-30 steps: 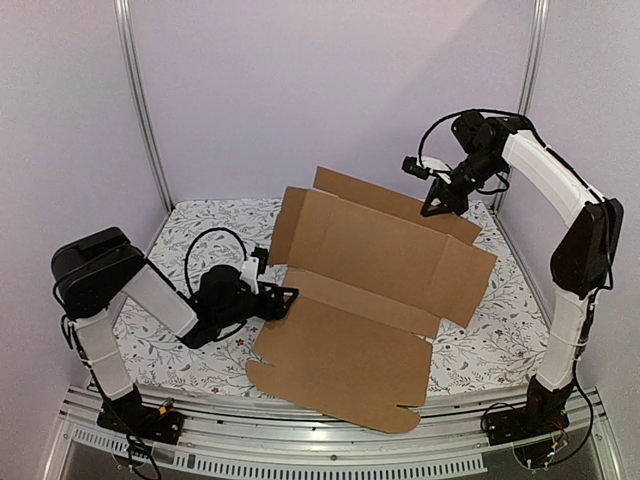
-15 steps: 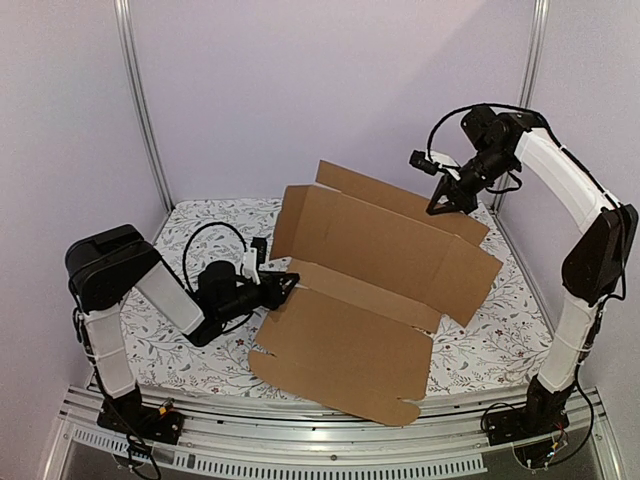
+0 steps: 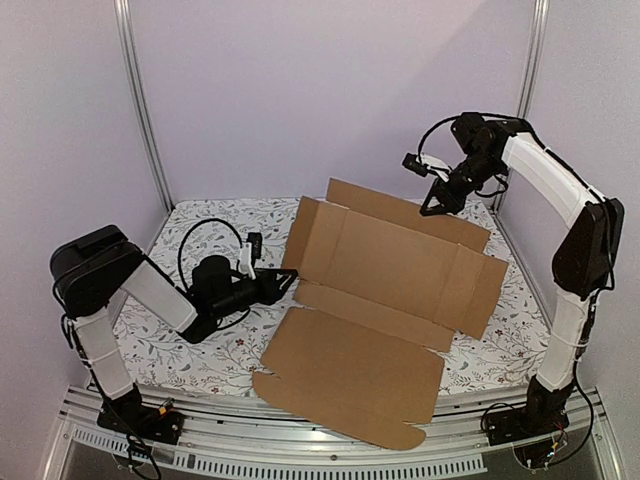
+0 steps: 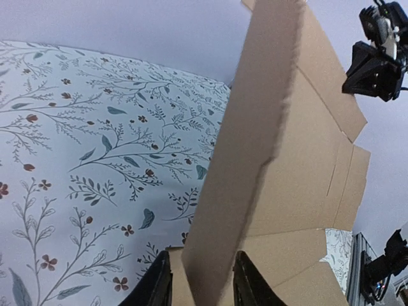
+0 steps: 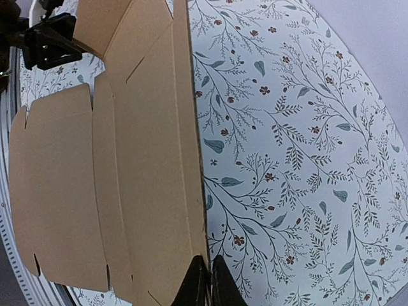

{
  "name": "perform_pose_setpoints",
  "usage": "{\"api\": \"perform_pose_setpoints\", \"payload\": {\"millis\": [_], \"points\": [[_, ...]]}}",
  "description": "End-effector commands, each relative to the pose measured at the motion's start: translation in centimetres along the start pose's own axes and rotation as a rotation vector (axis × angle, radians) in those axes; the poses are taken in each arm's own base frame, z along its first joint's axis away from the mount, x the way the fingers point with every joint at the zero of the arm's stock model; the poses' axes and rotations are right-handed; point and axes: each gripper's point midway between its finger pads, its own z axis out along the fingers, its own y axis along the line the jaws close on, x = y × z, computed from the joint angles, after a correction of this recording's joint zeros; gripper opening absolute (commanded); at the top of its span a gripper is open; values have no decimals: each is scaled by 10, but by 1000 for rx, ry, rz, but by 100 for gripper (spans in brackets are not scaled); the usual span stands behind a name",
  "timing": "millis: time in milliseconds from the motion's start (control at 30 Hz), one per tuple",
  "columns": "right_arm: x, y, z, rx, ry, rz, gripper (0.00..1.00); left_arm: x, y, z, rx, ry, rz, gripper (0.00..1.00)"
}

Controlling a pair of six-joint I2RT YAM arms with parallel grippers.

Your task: Fold the paper box

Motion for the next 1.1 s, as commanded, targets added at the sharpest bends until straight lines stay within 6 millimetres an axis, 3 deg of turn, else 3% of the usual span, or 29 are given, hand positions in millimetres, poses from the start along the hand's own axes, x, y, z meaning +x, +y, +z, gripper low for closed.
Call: {"api": "perform_pose_setpoints", "payload": {"millis": [0, 100, 233, 367, 500, 600, 667, 733, 900, 1067], "points": [[12, -48, 31, 127, 74, 199, 5, -4, 27, -7, -132, 34, -34, 41], [34, -67, 48, 148, 139, 347, 10, -14, 36, -16, -228, 53, -13, 53], [58, -72, 44, 159, 167, 434, 38, -18, 32, -26, -377, 181, 41, 60], [57, -70, 4, 265, 98, 400, 61, -5, 37, -34, -443, 274, -17, 66], [54, -55, -24, 353, 29, 320, 79, 10, 35, -22, -423, 370, -28, 67], [60, -48, -29, 434, 44, 236, 81, 25, 29, -4, -368, 463, -33, 67], [67, -40, -18, 397, 63, 203, 80, 31, 29, 8, -356, 498, -44, 67], [75, -31, 3, 322, 81, 202, 75, 33, 25, 21, -325, 512, -62, 65], [96, -23, 68, 163, 169, 252, 50, 43, 19, 47, -279, 556, -132, 63], [130, -21, 114, 80, 268, 322, 40, 59, 24, 54, -301, 649, -174, 63]]}}
